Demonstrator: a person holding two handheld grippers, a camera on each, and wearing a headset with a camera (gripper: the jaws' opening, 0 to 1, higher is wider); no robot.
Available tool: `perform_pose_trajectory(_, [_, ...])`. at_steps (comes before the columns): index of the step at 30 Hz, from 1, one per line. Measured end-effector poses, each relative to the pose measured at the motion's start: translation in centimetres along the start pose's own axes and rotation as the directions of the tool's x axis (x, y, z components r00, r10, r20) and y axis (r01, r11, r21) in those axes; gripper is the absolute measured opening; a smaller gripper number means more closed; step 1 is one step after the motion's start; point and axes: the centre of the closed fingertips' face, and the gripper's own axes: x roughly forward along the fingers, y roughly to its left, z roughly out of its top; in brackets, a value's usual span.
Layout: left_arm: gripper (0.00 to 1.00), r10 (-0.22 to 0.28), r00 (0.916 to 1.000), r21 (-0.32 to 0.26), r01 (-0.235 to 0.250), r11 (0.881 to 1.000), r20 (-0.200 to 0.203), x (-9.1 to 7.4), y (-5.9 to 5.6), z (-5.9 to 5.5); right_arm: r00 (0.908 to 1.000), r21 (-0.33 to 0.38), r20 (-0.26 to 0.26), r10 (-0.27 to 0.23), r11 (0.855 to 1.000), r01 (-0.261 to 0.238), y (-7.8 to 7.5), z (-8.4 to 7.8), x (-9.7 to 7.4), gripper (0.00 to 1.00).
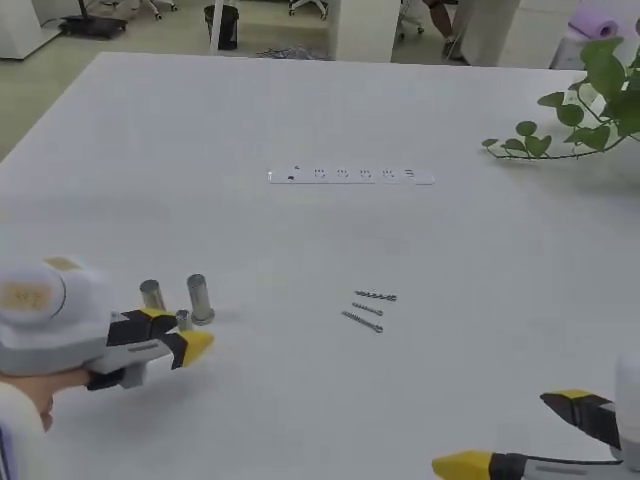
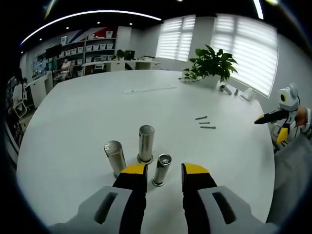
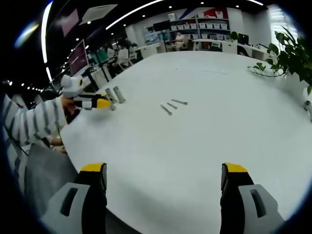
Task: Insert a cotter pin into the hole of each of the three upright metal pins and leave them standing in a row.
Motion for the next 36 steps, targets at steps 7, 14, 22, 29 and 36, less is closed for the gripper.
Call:
perform_pose_trajectory(7, [0.18,-0.016,0.9999,-0.021,0.016,1.0,0.0,0.18,-0.09,-0.14,1.0,-0.002,0.004,0.006,1.0,-0.006,0.14,0.07,0.01,0.98])
perform_pose_trajectory(14, [0.1,-0.006,0.9996,-0.018,0.006,1.0,0.027,0.29,0.26,0.47,1.0,0.0,0.0,0.004,1.0,-0.004,0.06,-0.01,-0.07,0.97])
perform_pose_trajectory(22, [0.09,-0.008,0.9997,0.0,0.008,1.0,0.021,0.16,0.25,0.4,0.9999,-0.004,-0.004,0.011,1.0,-0.011,0.35,-0.02,0.01,0.97])
perform_pose_trajectory(29, [0.08,-0.024,0.9996,-0.036,0.024,0.999,0.013,-0.08,0.19,0.33,0.9998,-0.01,-0.005,0.021,1.0,-0.021,0.65,0.03,0.13,0.97])
perform_pose_trajectory(36, [0.07,-0.037,0.9993,0.025,0.037,0.999,-0.002,-0.45,-0.66,0.02,0.9996,-0.013,-0.004,0.027,1.0,-0.027,0.78,0.08,0.12,0.97])
